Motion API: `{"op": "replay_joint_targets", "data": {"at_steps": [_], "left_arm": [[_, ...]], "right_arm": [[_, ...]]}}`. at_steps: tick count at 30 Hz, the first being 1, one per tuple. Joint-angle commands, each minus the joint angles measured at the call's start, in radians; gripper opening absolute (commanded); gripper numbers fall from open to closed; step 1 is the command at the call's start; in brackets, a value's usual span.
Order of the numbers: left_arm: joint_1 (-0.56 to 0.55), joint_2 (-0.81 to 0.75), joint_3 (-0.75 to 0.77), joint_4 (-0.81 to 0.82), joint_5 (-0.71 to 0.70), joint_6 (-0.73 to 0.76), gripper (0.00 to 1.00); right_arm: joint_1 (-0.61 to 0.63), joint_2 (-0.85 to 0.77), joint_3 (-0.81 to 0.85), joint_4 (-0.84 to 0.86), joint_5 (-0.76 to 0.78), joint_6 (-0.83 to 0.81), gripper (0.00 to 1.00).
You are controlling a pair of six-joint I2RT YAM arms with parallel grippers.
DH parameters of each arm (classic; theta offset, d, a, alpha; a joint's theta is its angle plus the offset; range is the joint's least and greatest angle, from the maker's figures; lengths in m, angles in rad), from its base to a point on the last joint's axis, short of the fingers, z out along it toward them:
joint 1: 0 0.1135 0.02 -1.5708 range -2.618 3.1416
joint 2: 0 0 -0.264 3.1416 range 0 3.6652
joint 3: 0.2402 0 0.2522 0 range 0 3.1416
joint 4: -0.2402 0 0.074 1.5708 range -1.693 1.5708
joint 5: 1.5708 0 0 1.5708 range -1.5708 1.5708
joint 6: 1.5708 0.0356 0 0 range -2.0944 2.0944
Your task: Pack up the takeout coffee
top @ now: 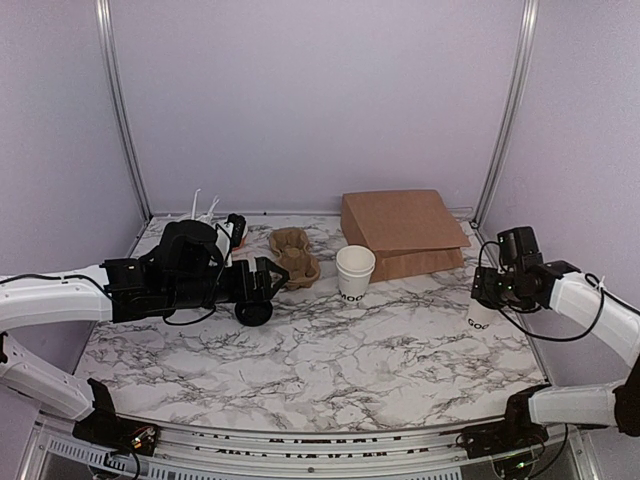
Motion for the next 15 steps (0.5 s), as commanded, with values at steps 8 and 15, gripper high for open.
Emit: {"op": "replay_joint_targets", "data": {"at_steps": [8, 15], "left_arm": [[0.004, -0.013, 0.023, -0.001, 0.012, 0.023, 0.99], [0.003, -0.012, 0.023, -0.006, 0.012, 0.023, 0.99]], "right_arm": [[0.003, -0.095, 0.109, -0.070, -0.081, -0.038, 0.93], [0.105, -0.121, 0.137, -0.086, -0.122, -0.017, 0.93]]}}
